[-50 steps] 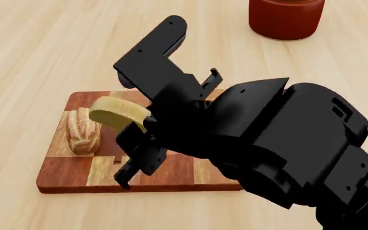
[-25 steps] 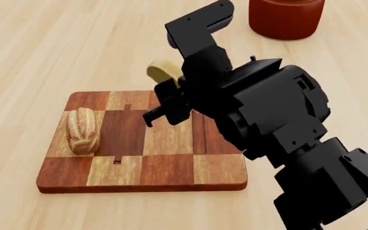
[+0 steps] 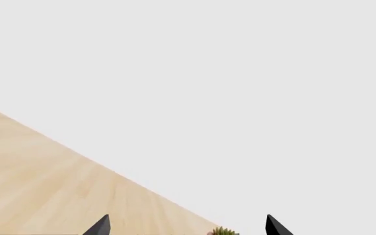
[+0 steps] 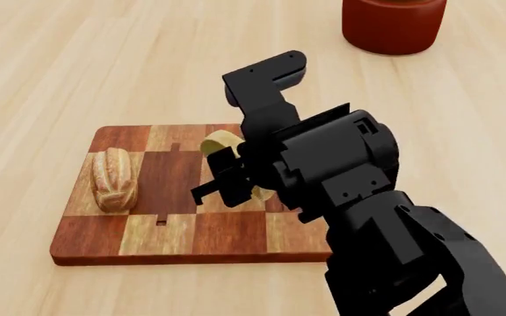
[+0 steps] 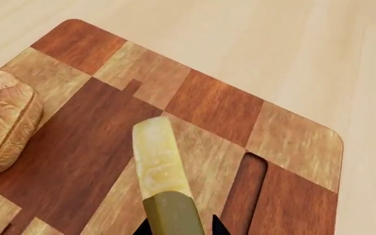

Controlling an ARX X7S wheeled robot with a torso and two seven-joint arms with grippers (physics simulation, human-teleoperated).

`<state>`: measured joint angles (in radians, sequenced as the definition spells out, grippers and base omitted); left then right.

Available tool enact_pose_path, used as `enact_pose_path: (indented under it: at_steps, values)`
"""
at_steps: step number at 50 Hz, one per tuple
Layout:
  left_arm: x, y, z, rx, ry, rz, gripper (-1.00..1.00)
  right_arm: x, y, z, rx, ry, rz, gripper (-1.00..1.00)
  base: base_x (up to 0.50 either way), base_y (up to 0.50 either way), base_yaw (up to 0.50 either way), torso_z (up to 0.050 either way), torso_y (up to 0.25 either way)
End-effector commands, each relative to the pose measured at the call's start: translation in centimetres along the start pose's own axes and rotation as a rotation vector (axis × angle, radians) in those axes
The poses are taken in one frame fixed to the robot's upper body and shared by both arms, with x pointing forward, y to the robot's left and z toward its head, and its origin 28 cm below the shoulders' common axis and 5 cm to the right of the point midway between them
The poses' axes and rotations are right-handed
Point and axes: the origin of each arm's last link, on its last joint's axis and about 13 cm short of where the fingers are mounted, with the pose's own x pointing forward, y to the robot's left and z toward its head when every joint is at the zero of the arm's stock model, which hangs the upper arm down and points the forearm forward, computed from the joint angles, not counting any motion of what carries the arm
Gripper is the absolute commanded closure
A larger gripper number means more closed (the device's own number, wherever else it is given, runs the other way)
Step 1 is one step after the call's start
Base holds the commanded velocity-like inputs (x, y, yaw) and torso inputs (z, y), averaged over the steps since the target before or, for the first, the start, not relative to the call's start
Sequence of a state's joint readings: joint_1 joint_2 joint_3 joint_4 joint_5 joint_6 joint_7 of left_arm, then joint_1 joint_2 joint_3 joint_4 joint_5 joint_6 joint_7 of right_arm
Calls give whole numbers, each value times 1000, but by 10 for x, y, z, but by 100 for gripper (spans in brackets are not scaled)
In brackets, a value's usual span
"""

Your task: Place the bread and cheese on the cutting board.

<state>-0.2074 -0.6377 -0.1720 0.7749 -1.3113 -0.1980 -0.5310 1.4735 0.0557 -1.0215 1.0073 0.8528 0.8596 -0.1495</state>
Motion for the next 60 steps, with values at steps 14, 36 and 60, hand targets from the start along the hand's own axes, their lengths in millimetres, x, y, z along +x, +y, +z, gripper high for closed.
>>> enact_pose_path:
  at_steps: [14, 36, 60]
  values:
    - [-1, -1, 1, -4, 2, -4, -100, 8, 2, -9, 47, 44, 29, 100, 0, 0, 0, 0, 0]
    - [-1, -1, 0, 0, 2, -6, -100, 11, 0, -14, 66, 69, 8, -100, 0, 0, 0, 0, 0]
    - [-3, -2, 1, -3, 1, -11, -100, -19, -6, 12, 53, -16, -53, -100, 0, 0, 0, 0, 0]
